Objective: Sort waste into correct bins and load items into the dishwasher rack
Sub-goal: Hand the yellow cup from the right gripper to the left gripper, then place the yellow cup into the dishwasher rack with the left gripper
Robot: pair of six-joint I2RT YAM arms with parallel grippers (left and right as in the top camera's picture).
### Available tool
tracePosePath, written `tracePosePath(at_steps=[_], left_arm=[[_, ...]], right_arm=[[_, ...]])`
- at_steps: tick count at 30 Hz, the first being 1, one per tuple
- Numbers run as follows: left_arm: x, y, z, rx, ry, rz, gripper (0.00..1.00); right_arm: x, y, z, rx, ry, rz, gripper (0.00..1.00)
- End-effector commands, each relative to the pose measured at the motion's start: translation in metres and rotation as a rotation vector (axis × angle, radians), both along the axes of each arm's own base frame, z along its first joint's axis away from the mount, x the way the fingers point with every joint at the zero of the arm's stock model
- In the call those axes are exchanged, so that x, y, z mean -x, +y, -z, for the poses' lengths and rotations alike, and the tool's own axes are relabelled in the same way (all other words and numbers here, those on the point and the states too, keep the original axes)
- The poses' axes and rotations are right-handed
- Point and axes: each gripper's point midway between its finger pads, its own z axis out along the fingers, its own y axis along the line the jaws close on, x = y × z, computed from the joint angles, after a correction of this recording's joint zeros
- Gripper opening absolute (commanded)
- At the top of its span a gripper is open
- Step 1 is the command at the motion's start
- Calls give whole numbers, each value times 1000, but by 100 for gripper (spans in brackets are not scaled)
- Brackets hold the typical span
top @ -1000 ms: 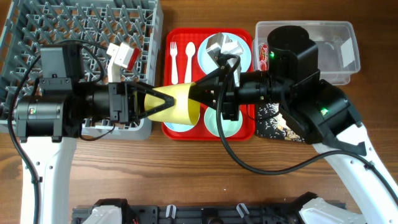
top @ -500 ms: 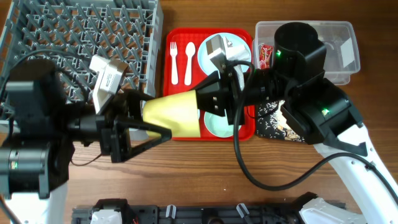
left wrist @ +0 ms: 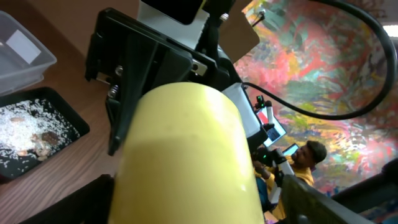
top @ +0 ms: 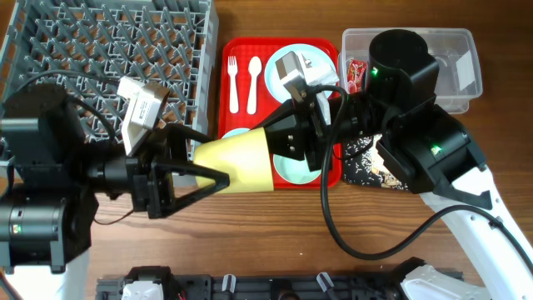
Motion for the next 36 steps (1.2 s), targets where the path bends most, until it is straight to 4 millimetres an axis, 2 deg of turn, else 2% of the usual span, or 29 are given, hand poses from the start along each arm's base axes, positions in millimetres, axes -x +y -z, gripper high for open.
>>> tracePosePath(at_steps=[1,2,3,9,10,12,13,16,21,23,25,27,29,32,33,36], left_arm=[[3,-1,-6,17,-7,37,76],[2,-1,-5,17,-4,37,70],[1,-1,-5,17,-2,37,68],[1,-1,-5,17,0,37,68],[1,-1,-5,17,0,37,68],[1,-1,-5,17,0,37,68],[1,-1,-5,17,-1,37,68],[-4,-1,-2,3,-1,10,64],[-18,0,5,-41,-1,-70,61],[-30,2,12,-83,-3,-146,61],[-51,9,25,-157,9,-276,62],[-81,28,49,-286,41,-486,67],[-110,64,79,-464,83,-748,68],[-136,134,117,-753,147,-1102,68],[-140,150,128,-832,176,-1163,67],[-148,161,161,-959,280,-1161,64]], right_arm=[[-1,-1,-1,-4,-3,1,4],[-1,-1,-2,-7,-8,1,4],[-2,-1,-3,-11,-14,1,4],[-3,0,-7,-19,-1,5,5],[-3,0,-7,-19,4,9,17],[-5,0,-6,-15,5,22,71],[-8,0,-5,-9,7,41,85],[-27,-1,8,45,41,158,98],[-53,-20,24,106,106,285,100],[-64,-33,29,123,138,330,100],[-72,-45,34,140,172,372,100],[-80,-62,44,172,234,426,100],[-84,-74,55,204,260,456,100],[-83,-84,72,267,311,493,100],[-83,-86,78,295,333,513,100],[-81,-92,91,350,359,542,100]])
